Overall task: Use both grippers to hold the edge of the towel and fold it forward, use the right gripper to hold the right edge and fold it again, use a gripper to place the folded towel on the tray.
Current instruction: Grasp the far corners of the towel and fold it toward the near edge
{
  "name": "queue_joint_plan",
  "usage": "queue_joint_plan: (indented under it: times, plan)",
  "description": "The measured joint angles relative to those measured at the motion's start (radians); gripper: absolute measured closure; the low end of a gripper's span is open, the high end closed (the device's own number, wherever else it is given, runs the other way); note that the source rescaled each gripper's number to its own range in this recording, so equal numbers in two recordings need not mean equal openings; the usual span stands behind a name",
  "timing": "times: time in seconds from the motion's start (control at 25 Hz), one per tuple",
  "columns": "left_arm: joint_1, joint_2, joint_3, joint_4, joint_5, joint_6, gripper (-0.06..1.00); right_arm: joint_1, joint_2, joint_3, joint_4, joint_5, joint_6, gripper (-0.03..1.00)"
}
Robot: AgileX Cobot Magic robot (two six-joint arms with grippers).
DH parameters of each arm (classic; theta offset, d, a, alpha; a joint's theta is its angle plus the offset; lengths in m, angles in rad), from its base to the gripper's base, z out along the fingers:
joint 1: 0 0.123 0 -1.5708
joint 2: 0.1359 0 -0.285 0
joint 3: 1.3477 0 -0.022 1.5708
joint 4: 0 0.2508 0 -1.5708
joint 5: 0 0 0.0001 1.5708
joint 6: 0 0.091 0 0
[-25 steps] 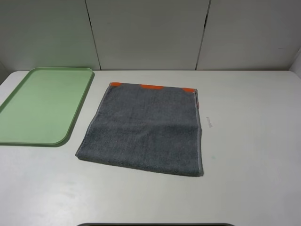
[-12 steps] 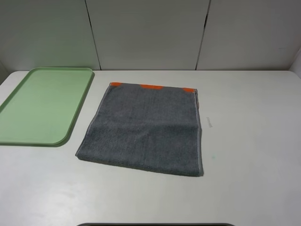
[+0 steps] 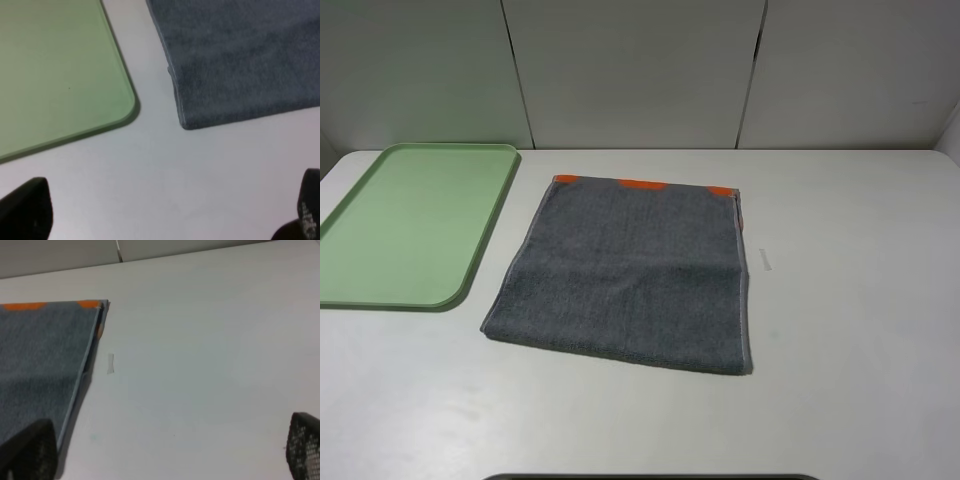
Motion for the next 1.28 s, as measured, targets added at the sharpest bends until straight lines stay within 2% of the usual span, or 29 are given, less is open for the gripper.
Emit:
queue_joint_plan:
  times: [0.84, 1.0, 1.12, 1.28]
  plan:
    - [0.000, 0.000, 0.000, 0.000, 0.000, -0.001, -0.04, 0.000, 0.000, 0.000, -0.010, 0.000, 0.000, -0.03]
    - [0.000, 0.004, 0.000, -0.001, 0.000, -0.004, -0.04, 0.000, 0.000, -0.002, -0.007, 0.000, -0.033, -0.03]
    - [0.000, 0.059, -0.007, -0.013, 0.001, 0.007, -0.04, 0.000, 0.004, -0.020, 0.002, 0.001, -0.057, -0.03]
    - [0.000, 0.185, -0.051, -0.032, 0.000, 0.080, -0.04, 0.000, 0.075, -0.058, 0.011, 0.002, -0.083, -0.03]
